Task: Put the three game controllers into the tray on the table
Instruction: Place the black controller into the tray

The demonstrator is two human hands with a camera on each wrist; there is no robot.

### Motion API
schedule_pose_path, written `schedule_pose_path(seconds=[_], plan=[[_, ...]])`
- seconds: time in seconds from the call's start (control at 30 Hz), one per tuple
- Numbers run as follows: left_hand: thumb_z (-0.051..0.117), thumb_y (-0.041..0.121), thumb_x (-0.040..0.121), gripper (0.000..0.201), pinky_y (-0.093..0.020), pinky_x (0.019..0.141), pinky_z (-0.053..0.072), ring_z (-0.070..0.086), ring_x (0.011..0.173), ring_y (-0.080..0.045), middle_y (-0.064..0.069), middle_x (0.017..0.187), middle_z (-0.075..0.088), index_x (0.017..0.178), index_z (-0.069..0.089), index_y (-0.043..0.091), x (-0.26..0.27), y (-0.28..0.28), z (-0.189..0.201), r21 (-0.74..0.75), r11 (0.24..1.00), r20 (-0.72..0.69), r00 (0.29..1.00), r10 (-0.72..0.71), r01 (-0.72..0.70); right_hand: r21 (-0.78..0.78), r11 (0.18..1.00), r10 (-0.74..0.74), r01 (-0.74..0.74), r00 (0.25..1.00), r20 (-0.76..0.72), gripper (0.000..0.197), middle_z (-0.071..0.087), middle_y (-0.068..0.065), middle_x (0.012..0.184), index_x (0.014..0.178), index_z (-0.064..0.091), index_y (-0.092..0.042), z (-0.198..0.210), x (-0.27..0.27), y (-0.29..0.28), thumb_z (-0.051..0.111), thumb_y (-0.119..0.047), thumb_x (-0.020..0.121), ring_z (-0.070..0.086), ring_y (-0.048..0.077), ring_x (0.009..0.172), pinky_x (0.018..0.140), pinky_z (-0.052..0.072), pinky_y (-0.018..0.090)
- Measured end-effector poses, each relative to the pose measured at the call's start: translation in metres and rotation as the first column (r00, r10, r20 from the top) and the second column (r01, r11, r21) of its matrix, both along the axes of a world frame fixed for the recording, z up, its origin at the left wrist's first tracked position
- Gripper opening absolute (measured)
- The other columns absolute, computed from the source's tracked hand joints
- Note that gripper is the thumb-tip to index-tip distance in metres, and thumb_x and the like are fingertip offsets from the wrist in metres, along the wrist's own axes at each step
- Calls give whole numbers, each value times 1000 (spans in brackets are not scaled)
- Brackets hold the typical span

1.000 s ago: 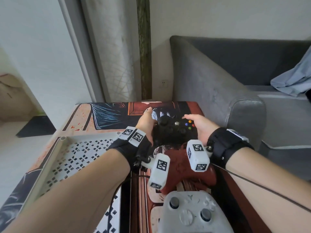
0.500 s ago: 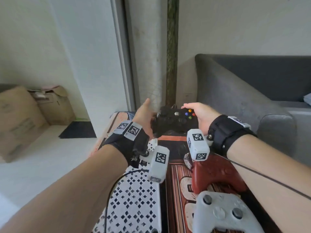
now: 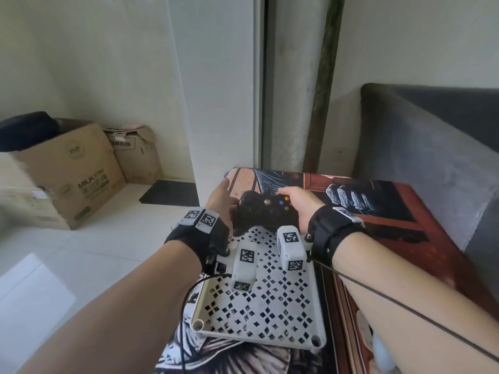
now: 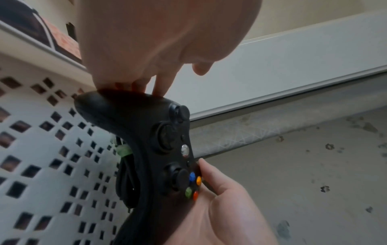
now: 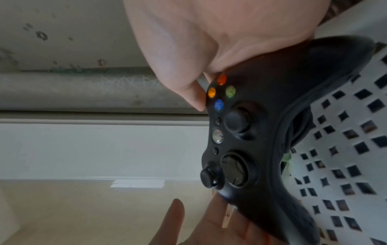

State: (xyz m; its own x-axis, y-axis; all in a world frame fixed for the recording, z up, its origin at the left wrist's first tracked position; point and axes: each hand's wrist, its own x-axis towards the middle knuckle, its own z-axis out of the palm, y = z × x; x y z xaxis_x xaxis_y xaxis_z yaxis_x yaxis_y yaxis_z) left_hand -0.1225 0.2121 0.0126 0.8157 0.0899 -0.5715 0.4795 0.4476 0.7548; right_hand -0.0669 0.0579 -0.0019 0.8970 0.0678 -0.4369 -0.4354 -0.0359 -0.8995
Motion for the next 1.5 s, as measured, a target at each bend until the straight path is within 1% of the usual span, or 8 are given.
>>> schedule_pose_path(seconds=[0.37,0.47,0.57,0.63,0.8,1.03,1.2,1.5], plan=[[30,70,95,86,-43,112,25,32,145,-27,-11,157,37,155,30,9,29,17,-23,22,995,-28,994,-101,102,-57,995,-81,81,997,3,38,74,13,102,108,72,-9,-13,15,15,67,-29,76,71,32,96,90,56,46],[32,70,94,83,-43,105,32,39,141,-28,-9,153,44,152,36,10,36,17,-27,95,991,-29,996,-87,90,-50,991,-126,128,991,37,22,66,6,81,103,68,-8,-13,16,17,64,-23,88,65,23,75,72,55,31],[39,77,84,93,-45,105,35,47,135,-30,-11,149,50,152,38,14,53,20,-42,173,984,-24,999,-47,50,-17,984,-176,177,983,44,23,64,5,77,105,68,-5,-20,19,18,65,-21,88,64,23,74,80,56,36],[43,83,73,102,-49,109,35,50,132,-31,-10,148,51,151,39,17,66,22,-55,223,973,-23,999,-50,53,-57,979,-192,197,979,74,21,61,1,76,103,67,-5,-23,16,17,63,-22,91,59,15,68,61,51,25],[33,68,97,86,-45,115,25,34,145,-30,-13,157,38,155,28,5,38,13,-31,212,967,-15,990,-139,139,-96,977,-178,191,975,136,23,59,-3,76,103,69,-8,-25,10,6,65,-28,91,51,6,64,50,38,19],[31,63,100,76,-41,114,23,30,146,-27,-11,160,33,157,28,13,37,6,-17,305,952,49,998,-28,12,14,980,-200,200,976,86,37,69,4,108,105,70,-11,-20,11,0,72,-37,80,64,23,100,92,51,37],[33,59,102,69,-41,117,23,32,145,-29,-8,162,31,155,31,15,27,-4,7,314,949,128,991,-25,-17,0,985,-170,172,975,146,33,69,10,121,106,66,-17,-3,2,-20,66,-42,84,65,24,111,97,50,39],[40,99,48,128,-57,104,43,52,128,-41,-18,145,52,141,52,12,26,-61,18,395,902,329,943,36,-172,-81,971,-196,227,939,282,44,64,10,129,119,63,-13,42,-12,-107,64,-43,87,61,26,118,96,48,39]])
